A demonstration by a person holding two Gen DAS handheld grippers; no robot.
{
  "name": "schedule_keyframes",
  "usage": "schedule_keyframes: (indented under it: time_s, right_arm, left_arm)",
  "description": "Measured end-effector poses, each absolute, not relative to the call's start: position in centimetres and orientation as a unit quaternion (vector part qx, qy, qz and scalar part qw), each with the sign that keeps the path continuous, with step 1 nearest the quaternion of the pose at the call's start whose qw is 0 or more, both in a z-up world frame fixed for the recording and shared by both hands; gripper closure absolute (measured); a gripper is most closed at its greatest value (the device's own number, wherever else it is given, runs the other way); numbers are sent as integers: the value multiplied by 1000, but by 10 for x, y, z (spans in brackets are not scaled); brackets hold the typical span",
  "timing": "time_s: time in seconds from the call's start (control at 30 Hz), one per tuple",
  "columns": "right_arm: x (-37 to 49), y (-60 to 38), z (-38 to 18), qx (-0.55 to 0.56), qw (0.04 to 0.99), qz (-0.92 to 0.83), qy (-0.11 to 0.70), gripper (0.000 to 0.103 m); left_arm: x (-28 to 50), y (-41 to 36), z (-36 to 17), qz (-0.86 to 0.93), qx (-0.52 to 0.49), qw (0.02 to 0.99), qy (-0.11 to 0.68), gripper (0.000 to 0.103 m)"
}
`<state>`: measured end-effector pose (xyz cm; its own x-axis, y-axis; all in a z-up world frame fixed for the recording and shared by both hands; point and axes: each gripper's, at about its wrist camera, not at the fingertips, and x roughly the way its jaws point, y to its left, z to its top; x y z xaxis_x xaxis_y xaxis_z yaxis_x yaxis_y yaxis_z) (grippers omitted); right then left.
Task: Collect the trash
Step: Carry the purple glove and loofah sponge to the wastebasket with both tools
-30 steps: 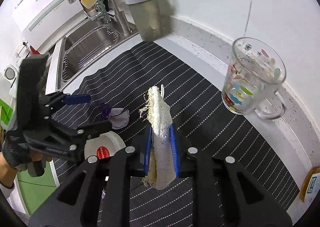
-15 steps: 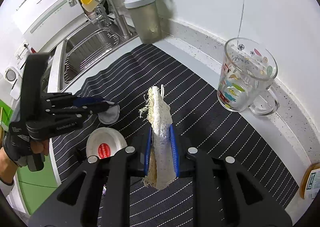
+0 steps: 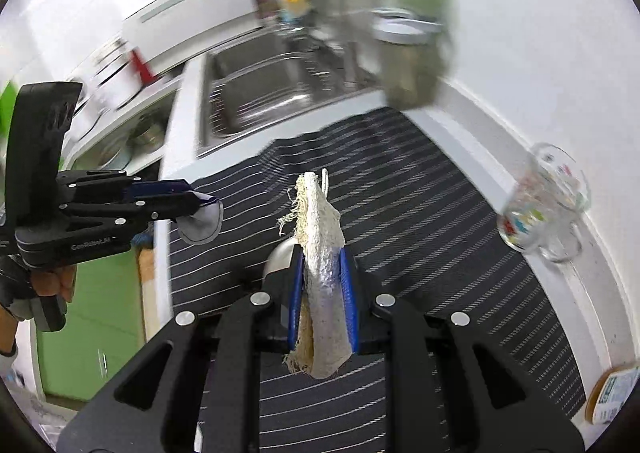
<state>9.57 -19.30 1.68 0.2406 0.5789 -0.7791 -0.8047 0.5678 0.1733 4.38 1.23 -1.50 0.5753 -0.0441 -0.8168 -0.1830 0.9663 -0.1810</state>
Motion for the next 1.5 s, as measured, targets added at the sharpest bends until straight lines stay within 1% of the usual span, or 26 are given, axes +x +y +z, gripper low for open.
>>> schedule_keyframes:
  time_s: [0.2,0.47,0.67,0.8,0.93,1.07,1.27,1.4,1.47,1.5]
  right_arm:
    - [39,-151,18,-164,740,507,410,85]
    - [-52,-69,6,-198,677,582,404,85]
    - [-119,-11,-16,-220,644,608,410,85]
    - [-156,23,-44,-232,627,612,422,85]
    - [-172,48,-79,-248,619,609,430,85]
    - [-179,68,-137,-258,616,602,438,85]
    - [-180,84,-238,-271,606,595,453,85]
    - [-179,92,-291,-278,599,594,460,85]
    - [-179,94,-312,-280,595,594,463,85]
    - [-180,96,-318,-282,594,594,464,85]
  left_arm:
    - [-46,32,-9,112,-157,874,446,80]
    - [-160,70,-13,209,-188,853,440,80]
    - [-239,109,-34,248,-222,837,434,80]
    - [-266,129,-58,254,-237,827,441,80]
    - [-281,148,-97,255,-248,818,452,80]
    - [-288,167,-165,259,-260,809,458,80]
    - [-295,189,-281,269,-284,795,463,80]
    - [-297,196,-337,270,-295,789,466,80]
    - [-298,199,-359,273,-296,787,467,78]
    - [-298,200,-368,275,-296,787,467,75]
